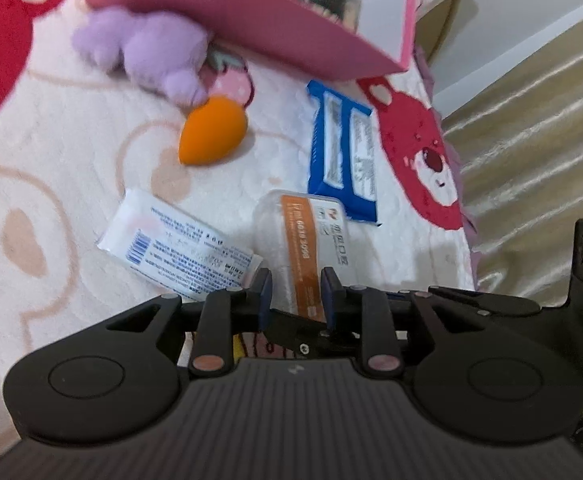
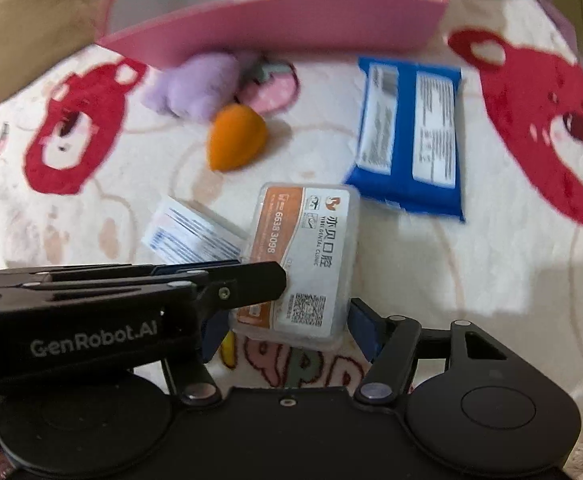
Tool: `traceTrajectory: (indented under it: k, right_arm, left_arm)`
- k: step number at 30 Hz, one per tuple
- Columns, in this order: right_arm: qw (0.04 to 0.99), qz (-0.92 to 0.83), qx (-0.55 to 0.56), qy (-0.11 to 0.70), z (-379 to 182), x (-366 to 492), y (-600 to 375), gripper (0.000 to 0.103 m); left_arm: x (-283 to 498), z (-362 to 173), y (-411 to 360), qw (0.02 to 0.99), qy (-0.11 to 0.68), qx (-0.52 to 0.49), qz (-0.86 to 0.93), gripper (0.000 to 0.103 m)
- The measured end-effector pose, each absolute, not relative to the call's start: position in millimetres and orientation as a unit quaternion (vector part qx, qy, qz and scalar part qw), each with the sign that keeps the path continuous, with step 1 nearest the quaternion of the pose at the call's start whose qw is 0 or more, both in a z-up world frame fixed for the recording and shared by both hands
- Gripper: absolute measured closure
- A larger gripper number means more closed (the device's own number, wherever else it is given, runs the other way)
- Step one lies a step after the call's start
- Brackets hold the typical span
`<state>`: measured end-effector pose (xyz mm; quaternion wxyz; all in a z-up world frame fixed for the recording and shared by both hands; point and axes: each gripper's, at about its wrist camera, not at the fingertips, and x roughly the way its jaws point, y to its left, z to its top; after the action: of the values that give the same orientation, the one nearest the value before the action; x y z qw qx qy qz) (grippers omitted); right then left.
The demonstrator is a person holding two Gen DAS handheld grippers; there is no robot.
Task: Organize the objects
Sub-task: 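Close the left gripper on the orange-labelled clear card pack and lift, then carry the card pack with the left gripper into the pink box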
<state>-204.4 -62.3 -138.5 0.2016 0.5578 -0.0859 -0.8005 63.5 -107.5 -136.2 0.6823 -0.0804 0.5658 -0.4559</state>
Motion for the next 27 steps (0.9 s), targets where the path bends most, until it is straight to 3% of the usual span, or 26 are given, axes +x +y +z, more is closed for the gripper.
traceTrajectory:
  k: [9,27]
  right_arm:
    - [0.214,-0.849,0.479,-0.06,-103.7,-176.4,-65.8,0.035]
    - [0.217,-0.886,0.403,-0.076,-45.4,-146.2,-59.7,0.036]
  left_arm:
    - [41.6,-89.5,-87.8,0.726,0.507,-0.051,-0.462,0.079]
    - [24.6,-17.3,-69.7,0.749,0.463,-0.008,-0.473,0.079]
